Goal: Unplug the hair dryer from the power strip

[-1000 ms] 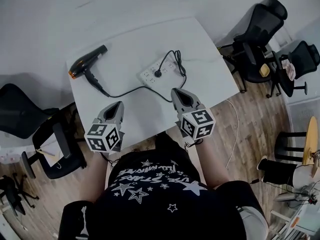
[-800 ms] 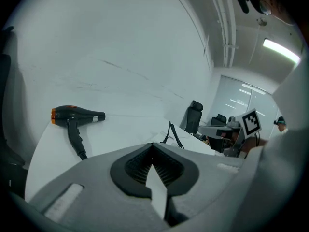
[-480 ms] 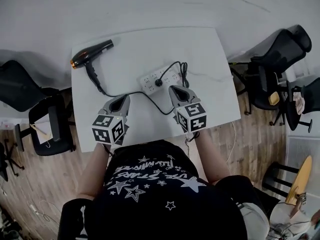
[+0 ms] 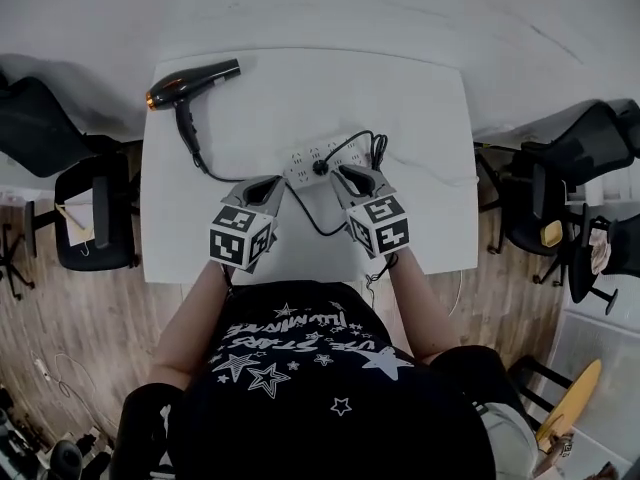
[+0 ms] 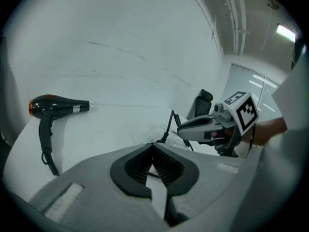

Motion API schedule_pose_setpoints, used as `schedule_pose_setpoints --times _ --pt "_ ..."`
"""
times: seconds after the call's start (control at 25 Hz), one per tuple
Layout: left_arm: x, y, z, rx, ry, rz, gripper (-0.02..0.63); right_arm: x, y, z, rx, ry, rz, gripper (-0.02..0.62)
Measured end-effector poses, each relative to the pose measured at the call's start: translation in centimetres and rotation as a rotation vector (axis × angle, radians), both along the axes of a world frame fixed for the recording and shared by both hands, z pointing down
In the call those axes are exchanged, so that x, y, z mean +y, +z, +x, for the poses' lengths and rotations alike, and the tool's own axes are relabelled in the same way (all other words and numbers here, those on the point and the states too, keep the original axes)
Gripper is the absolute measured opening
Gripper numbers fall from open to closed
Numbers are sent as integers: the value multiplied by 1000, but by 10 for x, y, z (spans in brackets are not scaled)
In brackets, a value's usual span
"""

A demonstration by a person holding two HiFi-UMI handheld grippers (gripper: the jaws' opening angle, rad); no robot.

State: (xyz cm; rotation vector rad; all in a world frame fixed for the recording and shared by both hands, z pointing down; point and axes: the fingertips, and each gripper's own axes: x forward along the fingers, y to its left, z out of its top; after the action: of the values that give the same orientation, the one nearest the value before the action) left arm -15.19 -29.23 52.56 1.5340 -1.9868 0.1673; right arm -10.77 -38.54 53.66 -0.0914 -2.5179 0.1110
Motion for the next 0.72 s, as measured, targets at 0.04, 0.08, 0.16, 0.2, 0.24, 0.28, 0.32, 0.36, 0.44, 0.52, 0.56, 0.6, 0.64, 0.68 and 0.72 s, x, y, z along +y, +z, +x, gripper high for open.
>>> schedule_pose_setpoints --times 0.04,0.08,0.16,0.2,0.24,0.28,0.32,0.36,0.44,0.52,0.56,0.6,0.64,0.68,0.72 --pt "-4 4 0 0 5 -10 8 0 4 -1 14 -17 3 74" --pt "-8 7 0 2 9 -20 8 0 7 -3 27 -31 6 77" --pt "-16 15 0 11 17 -36 8 0 12 -4 44 -51 1 84" --pt "-20 19 0 17 20 -44 8 1 14 -5 49 -57 -4 87" --pt "-23 23 -1 23 23 -52 8 2 15 -6 52 -64 -10 91" --pt "-26 27 -1 27 28 -62 8 2 17 -7 55 -69 -13 91" --pt "-29 30 -2 28 34 -72 8 2 19 -8 57 -74 -15 91" --pt "-32 34 -2 28 42 -83 8 2 20 -9 60 -78 -17 94" --pt "-39 39 -3 26 56 -102 8 1 23 -12 61 -87 -25 100" --pt "-44 44 -3 26 66 -118 8 3 24 -15 58 -102 -33 110" --pt "-46 46 -3 28 70 -123 8 4 25 -17 59 -111 -33 117" --pt "-47 48 -3 32 72 -128 8 6 26 -18 61 -120 -30 121" --pt "-48 51 -3 36 75 -132 8 7 28 -19 65 -128 -25 124" --pt "-48 53 -4 40 77 -138 8 7 29 -20 66 -135 -21 127" --pt "-49 56 -5 43 79 -146 8 7 30 -22 66 -139 -21 127"
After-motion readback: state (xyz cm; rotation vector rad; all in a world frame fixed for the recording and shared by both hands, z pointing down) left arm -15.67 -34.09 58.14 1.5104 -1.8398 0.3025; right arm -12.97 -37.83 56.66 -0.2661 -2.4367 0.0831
